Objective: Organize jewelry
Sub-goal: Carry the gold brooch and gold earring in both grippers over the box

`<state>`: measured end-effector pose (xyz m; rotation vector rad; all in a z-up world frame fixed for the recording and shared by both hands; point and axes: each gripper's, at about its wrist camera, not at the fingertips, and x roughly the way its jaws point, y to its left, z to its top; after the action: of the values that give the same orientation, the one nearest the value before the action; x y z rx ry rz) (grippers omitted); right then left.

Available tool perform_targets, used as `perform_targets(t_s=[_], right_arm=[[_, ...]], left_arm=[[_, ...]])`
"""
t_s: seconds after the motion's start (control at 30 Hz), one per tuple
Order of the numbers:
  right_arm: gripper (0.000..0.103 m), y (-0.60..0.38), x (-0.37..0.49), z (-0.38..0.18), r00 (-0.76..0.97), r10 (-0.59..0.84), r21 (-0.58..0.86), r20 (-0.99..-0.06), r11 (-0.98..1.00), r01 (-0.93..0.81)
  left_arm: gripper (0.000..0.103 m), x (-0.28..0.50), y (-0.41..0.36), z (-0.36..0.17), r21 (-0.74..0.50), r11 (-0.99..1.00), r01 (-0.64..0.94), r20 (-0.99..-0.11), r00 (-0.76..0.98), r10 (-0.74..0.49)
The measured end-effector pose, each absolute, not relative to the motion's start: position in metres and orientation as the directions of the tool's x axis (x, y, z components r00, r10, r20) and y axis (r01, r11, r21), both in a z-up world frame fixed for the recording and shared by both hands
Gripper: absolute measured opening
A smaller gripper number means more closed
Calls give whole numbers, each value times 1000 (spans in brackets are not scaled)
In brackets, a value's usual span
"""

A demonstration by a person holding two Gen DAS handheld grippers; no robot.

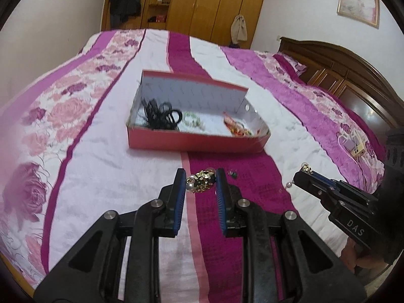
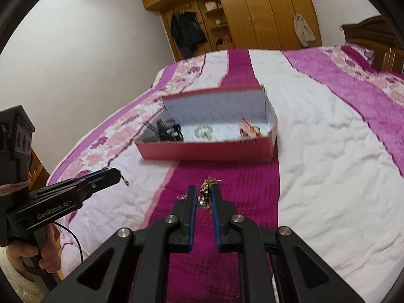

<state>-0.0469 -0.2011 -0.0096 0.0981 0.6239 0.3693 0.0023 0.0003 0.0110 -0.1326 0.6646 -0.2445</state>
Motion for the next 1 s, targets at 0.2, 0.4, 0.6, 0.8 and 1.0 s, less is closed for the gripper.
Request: perform_targets(t_s=[0.2, 0.4, 0.6, 0.8, 1.0], right_arm=[[13, -194, -51, 10, 792, 354, 152, -497, 934, -322], [13, -199, -46, 20, 812, 350, 154, -467, 937, -314], [13, -199, -35, 28, 821, 350, 153, -451, 937, -315], [13, -199, -26, 37, 833, 351, 148, -428, 936, -319], [13, -199, -11, 43, 840, 353, 152, -413, 936, -319]], left_arm=[[15, 1, -1, 25, -181, 967, 180, -549, 798, -251], [15, 5, 0, 34, -167, 971, 172, -519, 822, -235], [15, 16, 2, 43, -174, 971, 163, -493, 839, -230], [15, 27, 4, 48, -177, 972, 155, -473, 853, -222], [15, 42, 4, 53, -176, 974, 142, -455, 866, -208]])
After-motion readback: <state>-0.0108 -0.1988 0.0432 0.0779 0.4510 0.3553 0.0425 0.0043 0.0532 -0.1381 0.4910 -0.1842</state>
